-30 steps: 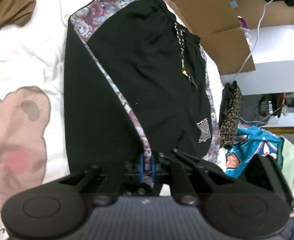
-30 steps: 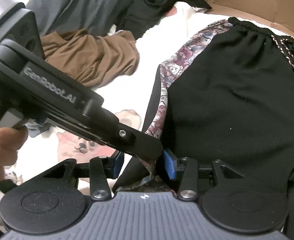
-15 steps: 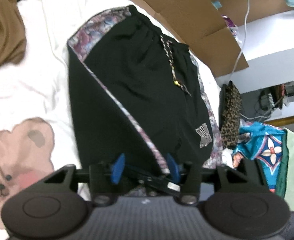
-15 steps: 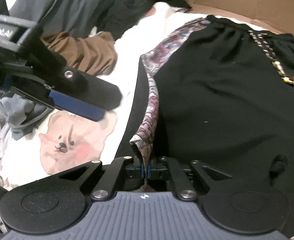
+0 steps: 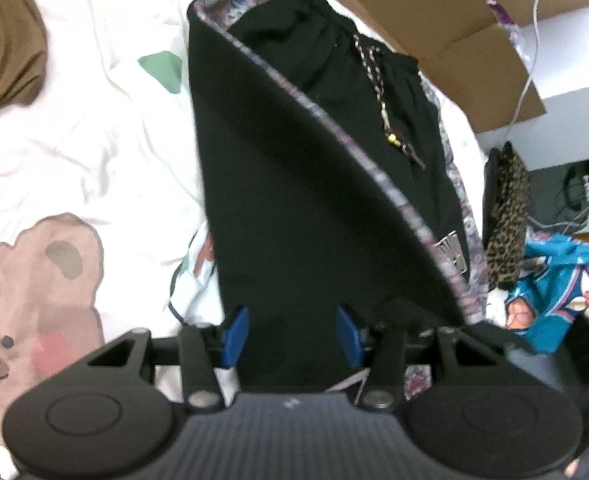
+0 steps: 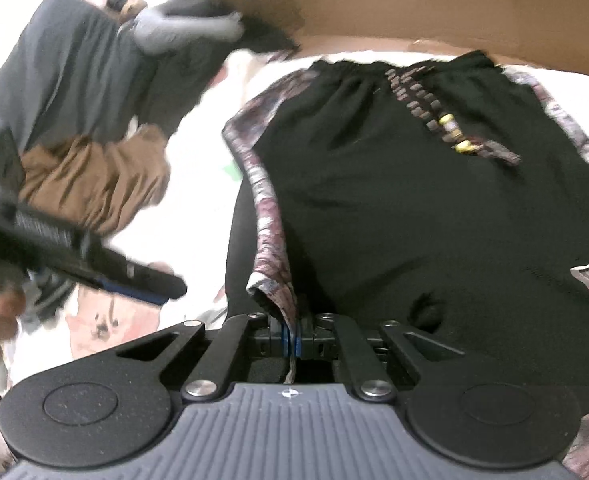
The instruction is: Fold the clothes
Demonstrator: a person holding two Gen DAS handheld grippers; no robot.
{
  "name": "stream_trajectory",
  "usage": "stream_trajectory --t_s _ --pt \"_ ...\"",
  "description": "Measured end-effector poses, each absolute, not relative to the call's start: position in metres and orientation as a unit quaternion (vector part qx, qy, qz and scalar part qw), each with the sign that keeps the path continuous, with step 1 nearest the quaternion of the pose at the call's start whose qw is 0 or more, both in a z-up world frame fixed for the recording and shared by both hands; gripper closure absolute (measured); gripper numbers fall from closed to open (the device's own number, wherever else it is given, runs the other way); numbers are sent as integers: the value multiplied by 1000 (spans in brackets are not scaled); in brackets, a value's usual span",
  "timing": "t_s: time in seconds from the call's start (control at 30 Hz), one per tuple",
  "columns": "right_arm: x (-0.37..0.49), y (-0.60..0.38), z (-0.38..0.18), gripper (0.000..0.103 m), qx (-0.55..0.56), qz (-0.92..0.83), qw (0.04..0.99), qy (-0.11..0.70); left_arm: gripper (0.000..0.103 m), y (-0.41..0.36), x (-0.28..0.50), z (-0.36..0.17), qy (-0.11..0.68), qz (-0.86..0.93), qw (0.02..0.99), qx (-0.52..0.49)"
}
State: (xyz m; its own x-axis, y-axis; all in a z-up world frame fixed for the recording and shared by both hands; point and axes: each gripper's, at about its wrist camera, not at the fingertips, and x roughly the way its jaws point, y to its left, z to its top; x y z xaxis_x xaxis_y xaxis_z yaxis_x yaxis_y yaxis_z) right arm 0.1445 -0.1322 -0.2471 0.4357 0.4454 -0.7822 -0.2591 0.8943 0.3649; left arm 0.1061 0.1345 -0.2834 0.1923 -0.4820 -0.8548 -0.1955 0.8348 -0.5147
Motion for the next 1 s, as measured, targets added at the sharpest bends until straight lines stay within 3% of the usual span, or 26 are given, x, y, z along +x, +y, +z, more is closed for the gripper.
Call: stream_trajectory --t_s 0.57,1.0 --pt "148 -258 -194 102 163 165 884 405 50 30 132 -297 725 -153 666 -84" --pt "120 -340 -212 102 229 74 884 401 50 -37 128 -332 761 -169 626 -32"
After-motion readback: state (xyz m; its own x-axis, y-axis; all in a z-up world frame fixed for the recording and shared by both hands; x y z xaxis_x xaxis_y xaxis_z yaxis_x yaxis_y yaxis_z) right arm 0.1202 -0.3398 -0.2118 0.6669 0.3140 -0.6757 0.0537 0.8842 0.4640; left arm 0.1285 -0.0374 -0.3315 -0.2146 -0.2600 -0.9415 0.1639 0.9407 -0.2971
